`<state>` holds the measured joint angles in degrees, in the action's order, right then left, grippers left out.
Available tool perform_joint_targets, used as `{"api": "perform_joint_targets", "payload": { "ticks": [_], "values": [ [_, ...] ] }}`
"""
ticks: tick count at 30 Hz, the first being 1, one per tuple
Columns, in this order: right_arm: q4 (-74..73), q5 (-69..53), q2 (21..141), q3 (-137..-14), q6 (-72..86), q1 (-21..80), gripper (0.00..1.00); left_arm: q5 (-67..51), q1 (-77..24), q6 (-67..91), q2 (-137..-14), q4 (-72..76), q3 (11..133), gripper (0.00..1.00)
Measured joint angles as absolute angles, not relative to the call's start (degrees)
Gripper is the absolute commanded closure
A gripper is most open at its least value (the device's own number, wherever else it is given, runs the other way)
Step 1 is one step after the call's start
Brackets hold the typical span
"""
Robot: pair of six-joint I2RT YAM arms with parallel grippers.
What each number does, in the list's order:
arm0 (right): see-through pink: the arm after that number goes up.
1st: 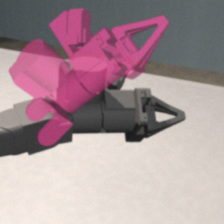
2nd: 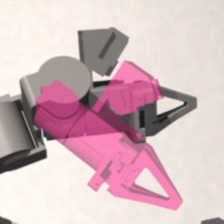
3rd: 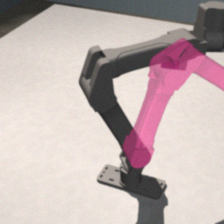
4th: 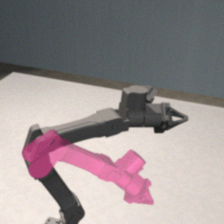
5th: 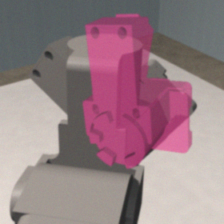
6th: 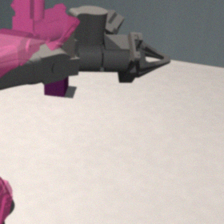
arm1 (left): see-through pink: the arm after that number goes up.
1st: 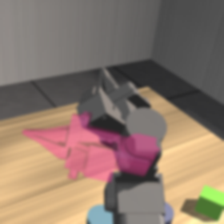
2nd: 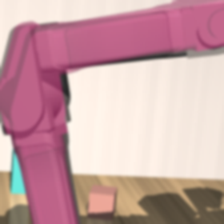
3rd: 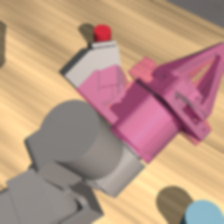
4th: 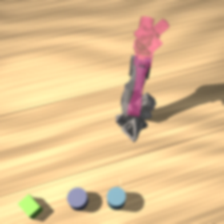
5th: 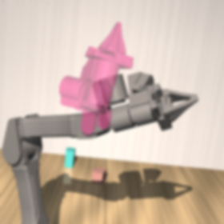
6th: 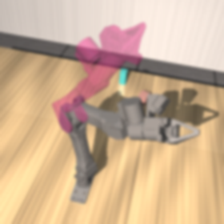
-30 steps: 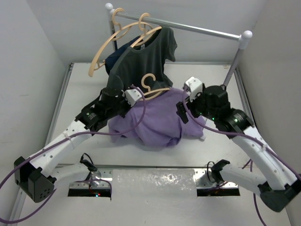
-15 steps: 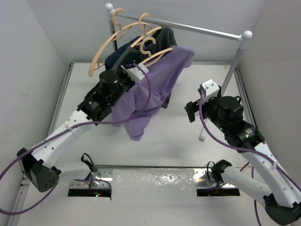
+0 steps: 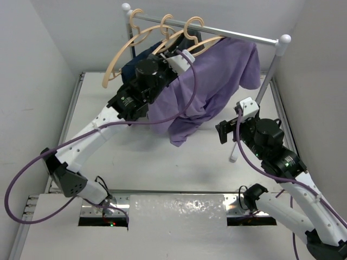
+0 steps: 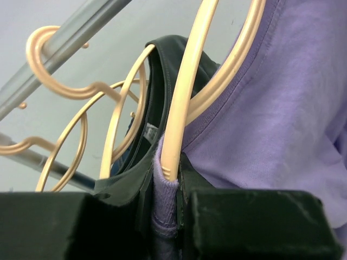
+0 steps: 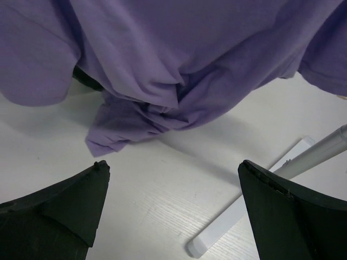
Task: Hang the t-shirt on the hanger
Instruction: Place the hanger at the clothesline.
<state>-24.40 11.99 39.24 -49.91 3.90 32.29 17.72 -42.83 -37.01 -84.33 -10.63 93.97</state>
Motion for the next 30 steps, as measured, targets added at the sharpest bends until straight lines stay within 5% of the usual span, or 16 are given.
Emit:
{"api": "perform_joint_targets", "payload": {
  "ticks": [8,23,24,25,26,28,30],
  "values": [
    [-23.68,11.79,37.43,-48.38,4.56,32.29,0.01,22.35,-42.83,-36.58,-92.47,-13.15,102.45,1.0],
    [-23.24,11.27,37.19,-47.35,4.29,32.29,0.01,23.44,-43.2,-34.13,-93.95,-16.62,99.9,1.0],
    [-23.46,11.25,37.54,-47.35,4.29,32.29,0.01,23.27,-43.2,-34.13,-93.91,-16.62,99.85,0.95],
    [-24.01,11.4,38.06,-47.35,4.34,32.29,0.01,23.0,-43.2,-34.02,-93.76,-16.51,99.57,0.63],
    [-24.71,11.7,38.65,-47.33,4.4,32.29,0.01,22.76,-43.2,-34.09,-93.38,-16.25,98.98,0.52],
    [-26.44,13.1,40.1,-47.31,4.91,32.29,0.01,22.06,-43.31,-33.85,-92.05,-17.04,96.86,0.03],
    [-28.34,14.68,41.52,-47.2,5.76,32.29,0.01,21.47,-43.53,-33.12,-90.96,-17.93,95.07,0.0]
  ]
}}
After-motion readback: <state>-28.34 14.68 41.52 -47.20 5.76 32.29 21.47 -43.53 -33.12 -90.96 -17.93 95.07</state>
